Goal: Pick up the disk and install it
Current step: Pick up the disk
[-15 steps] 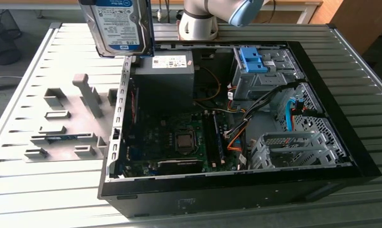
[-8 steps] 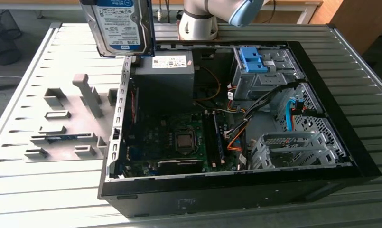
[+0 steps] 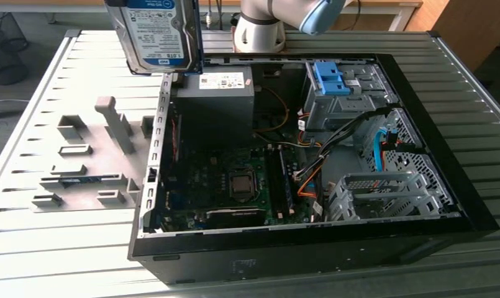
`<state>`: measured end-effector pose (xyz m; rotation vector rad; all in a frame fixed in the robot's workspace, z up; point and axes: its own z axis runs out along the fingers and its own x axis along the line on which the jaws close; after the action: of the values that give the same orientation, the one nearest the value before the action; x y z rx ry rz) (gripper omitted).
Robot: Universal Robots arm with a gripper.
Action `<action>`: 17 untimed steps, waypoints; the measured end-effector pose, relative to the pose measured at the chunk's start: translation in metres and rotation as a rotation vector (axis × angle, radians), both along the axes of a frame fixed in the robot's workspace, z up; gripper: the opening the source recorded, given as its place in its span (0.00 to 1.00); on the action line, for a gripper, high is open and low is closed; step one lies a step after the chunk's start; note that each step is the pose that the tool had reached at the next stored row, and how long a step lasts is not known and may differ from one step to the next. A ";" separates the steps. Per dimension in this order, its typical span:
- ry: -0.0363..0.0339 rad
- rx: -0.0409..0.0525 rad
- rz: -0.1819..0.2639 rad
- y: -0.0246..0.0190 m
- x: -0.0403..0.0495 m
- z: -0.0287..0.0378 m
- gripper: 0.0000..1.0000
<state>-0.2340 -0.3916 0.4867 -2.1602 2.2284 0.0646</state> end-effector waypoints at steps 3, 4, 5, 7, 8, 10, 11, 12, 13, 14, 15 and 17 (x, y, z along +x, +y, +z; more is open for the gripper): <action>0.0001 -0.0001 0.000 0.0000 0.0021 0.0000 0.36; 0.0001 -0.0001 0.000 0.0000 0.0031 0.0000 0.36; 0.0001 0.0000 0.000 0.0000 0.0038 0.0000 0.36; 0.0000 0.0000 0.000 0.0000 0.0043 0.0000 0.36; 0.0000 0.0000 0.000 -0.0002 0.0043 0.0000 0.36; 0.0000 0.0000 0.000 -0.0015 0.0045 0.0000 0.36; 0.0000 0.0000 0.000 -0.0029 0.0044 0.0000 0.36; -0.0001 0.0001 0.000 -0.0046 0.0045 -0.0001 0.36; 0.0001 -0.0001 0.000 -0.0066 0.0045 0.0000 0.36; 0.0001 -0.0003 0.000 -0.0082 0.0045 0.0000 0.36; -0.0001 -0.0008 0.000 -0.0092 0.0045 -0.0001 0.36; -0.0001 -0.0029 0.000 -0.0099 0.0054 -0.0001 0.36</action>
<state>-0.2286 -0.4015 0.4866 -2.1616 2.2298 0.0613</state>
